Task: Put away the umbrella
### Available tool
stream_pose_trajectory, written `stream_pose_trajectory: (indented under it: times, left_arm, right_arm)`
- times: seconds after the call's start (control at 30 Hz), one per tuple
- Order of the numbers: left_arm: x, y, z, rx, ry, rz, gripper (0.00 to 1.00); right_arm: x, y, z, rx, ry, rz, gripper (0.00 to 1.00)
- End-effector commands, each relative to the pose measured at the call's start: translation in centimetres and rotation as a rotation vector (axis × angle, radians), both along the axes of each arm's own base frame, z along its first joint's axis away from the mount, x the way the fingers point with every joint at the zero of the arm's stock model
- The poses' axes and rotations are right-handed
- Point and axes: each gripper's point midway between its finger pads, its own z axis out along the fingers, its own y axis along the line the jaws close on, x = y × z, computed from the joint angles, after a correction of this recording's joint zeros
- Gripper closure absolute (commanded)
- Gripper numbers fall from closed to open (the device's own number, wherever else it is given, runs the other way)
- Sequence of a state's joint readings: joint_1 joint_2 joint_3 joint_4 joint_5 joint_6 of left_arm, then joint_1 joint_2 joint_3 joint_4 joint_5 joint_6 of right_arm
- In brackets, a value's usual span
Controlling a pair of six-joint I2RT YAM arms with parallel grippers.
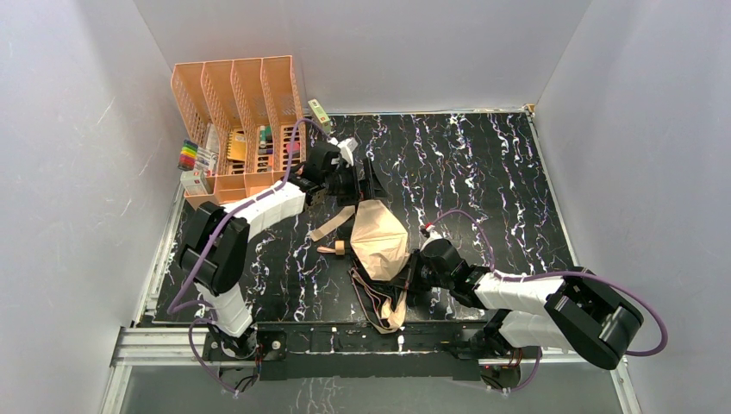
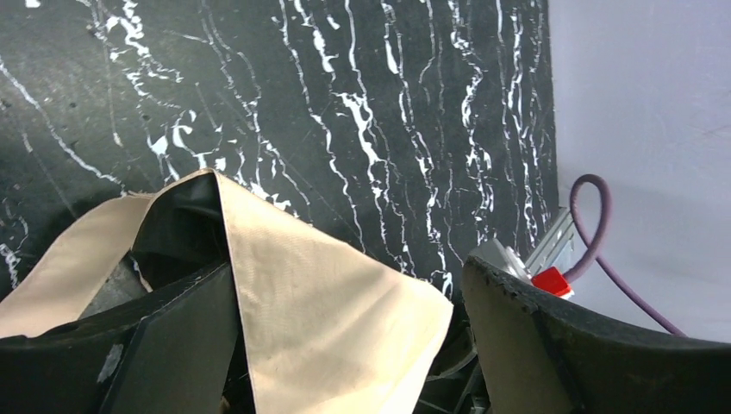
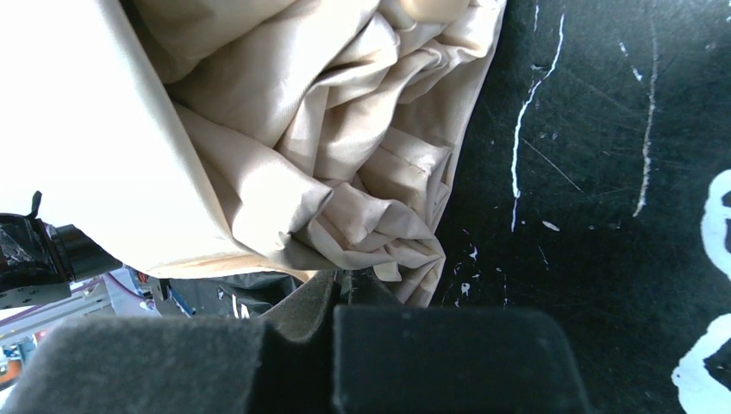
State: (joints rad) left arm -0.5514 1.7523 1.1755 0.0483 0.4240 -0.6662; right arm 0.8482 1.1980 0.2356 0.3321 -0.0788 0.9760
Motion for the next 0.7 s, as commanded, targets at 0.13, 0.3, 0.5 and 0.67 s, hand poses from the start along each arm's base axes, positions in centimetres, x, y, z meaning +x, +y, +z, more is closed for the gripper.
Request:
stream_pose_trajectory:
  times: [0.13, 0.3, 0.5, 0.67]
  left_arm:
    - [-0.2, -1.6, 6.4, -0.153, -0.126, -0.098, 0.18]
    - [-0.8, -2.0, 7.7, -0.200, -0.156, -0.145, 0.32]
    - [-1.0, -1.6, 8.6, -0.228, -0.187, -0.146, 0.43]
    - [-0.7, -1.4, 9.7, -0.236, -0.208, -0.138, 0.61]
  right_arm:
    - [-1.5, -2.9, -3.2, -0.152, 0.063, -0.005, 1.00]
    - [-1.5, -2.9, -3.2, -0.151, 0.064, -0.005, 1.00]
    - [-1.5, -2.9, -3.3, -0.153, 0.067, -0.003, 1.00]
    - [-1.6, -2.9, -3.4, -0.153, 0.070, -0.002, 1.00]
